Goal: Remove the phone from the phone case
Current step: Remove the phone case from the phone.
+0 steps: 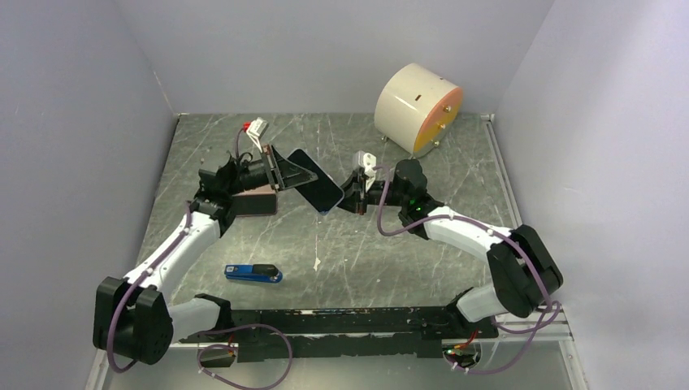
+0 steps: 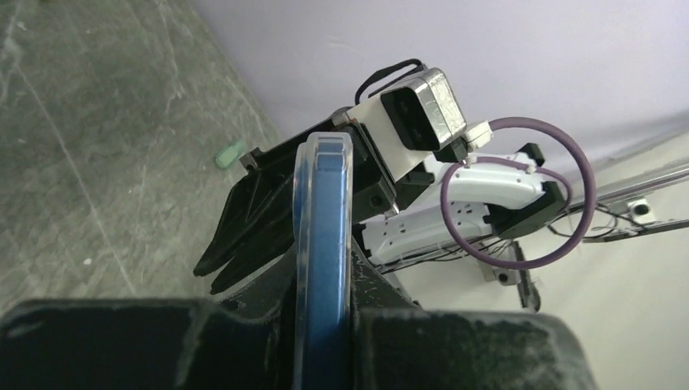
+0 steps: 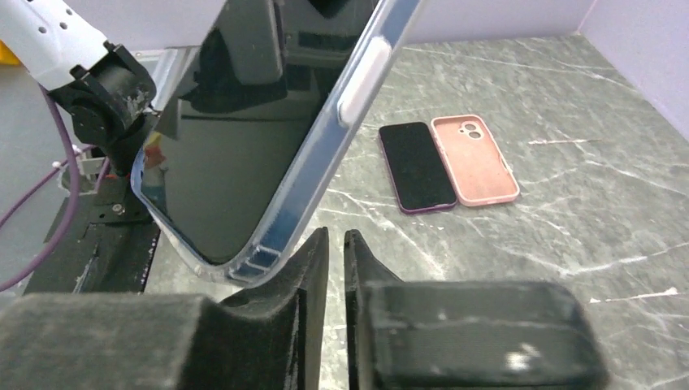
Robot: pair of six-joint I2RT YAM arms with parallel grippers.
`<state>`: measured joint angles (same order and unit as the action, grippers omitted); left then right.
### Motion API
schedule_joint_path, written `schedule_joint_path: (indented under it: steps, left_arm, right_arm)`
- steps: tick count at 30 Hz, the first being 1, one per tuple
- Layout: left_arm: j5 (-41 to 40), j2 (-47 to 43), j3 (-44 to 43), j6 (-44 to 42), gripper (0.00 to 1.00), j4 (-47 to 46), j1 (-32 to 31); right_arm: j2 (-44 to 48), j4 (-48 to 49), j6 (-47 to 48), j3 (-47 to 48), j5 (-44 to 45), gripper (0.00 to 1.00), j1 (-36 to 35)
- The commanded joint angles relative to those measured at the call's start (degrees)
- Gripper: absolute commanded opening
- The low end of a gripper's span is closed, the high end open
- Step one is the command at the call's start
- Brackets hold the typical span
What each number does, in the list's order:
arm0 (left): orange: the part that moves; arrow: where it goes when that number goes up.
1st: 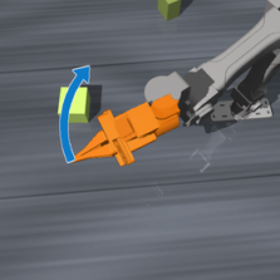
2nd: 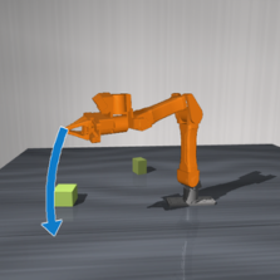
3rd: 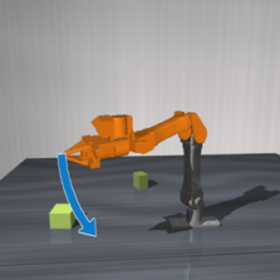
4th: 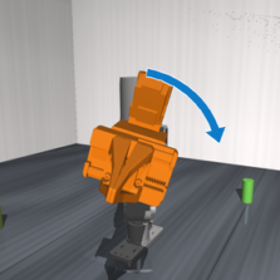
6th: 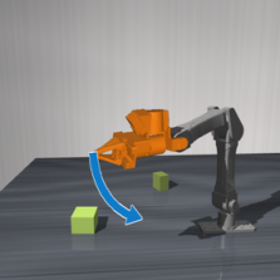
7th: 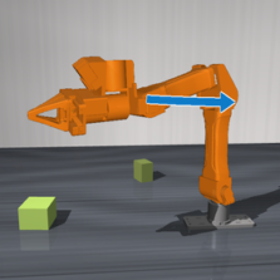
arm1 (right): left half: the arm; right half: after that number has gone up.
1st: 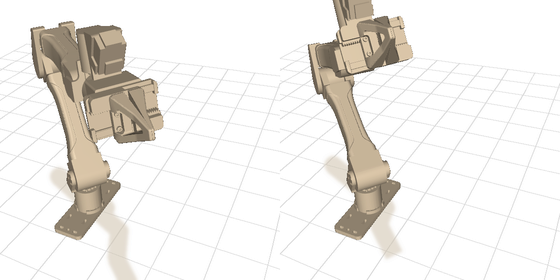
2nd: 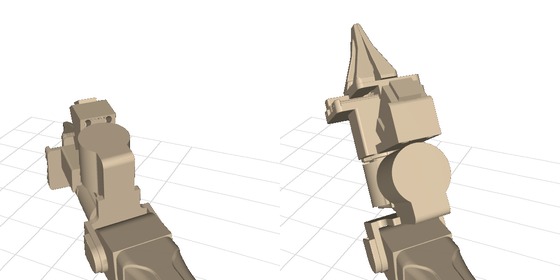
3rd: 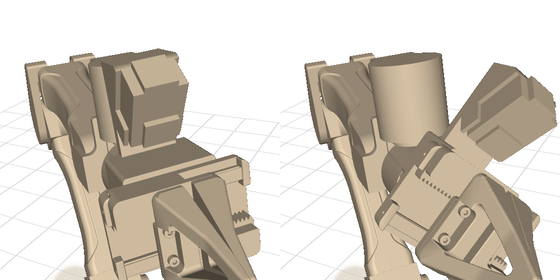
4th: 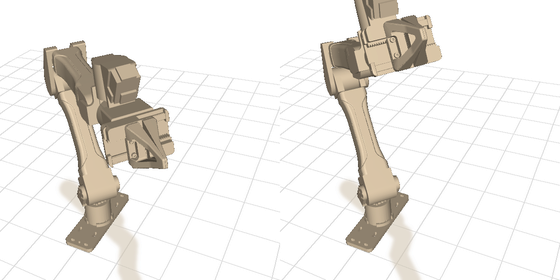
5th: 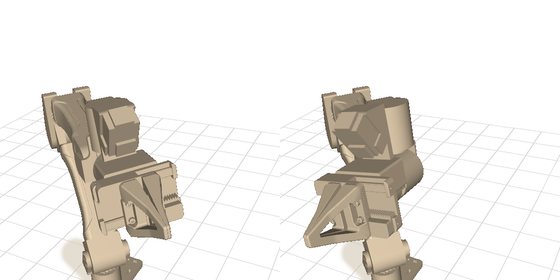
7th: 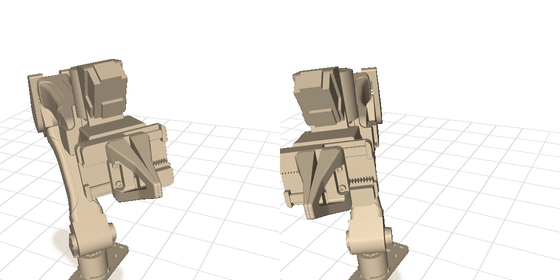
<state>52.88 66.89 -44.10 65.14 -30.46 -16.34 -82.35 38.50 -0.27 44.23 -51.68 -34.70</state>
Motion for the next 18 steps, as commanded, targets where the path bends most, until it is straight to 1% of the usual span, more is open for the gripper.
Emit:
schedule_joint_path:
  steps: [1, 2, 4, 6, 8, 9, 11, 13, 18]
  left_arm:
    - [3.86, -3.25, -10.38, -16.94, 0.03, 21.26, 0.28]
    - [3.39, -3.18, -12.79, -22.88, 0.03, 27.20, 0.30]
    - [2.53, -2.45, -17.58, -30.37, 0.02, 37.50, 0.34]
    - [3.44, -1.49, -21.25, -36.17, 0.03, 44.00, 0.34]
    - [3.86, -0.49, -24.42, -42.00, 0.02, 49.83, 0.34]
    - [4.09, 0.20, -26.27, -45.59, 0.02, 54.25, 0.34]
    - [4.54, 1.70, -29.62, -51.52, 0.03, 60.94, 0.28]
    - [6.66, 2.93, -32.04, -56.29, 0.03, 65.45, 0.30]
    - [8.91, 2.99, -33.00, -60.66, 0.03, 67.71, -0.25]
  right_arm:
    - [5.12, -4.90, 5.83, 0.14, 1.46, 0.22, -0.26]
    - [5.93, -6.19, 6.32, -0.26, 1.64, 0.26, -0.20]
    - [7.34, -8.70, 6.94, -0.70, 1.40, 0.34, -0.24]
    - [8.28, -10.39, 7.06, -0.91, 0.53, 0.39, -0.22]
    - [9.17, -11.19, 6.94, -1.11, -0.67, 0.43, -0.24]
    - [9.56, -11.58, 7.02, -1.03, -1.15, 0.45, -0.31]
    - [9.82, -12.67, 7.23, -0.44, -1.80, 0.47, -0.49]
    - [9.99, -14.56, 8.10, 0.80, -2.42, 0.48, -0.86]
    - [9.71, -20.51, 11.95, 4.07, -4.09, 0.49, -3.13]
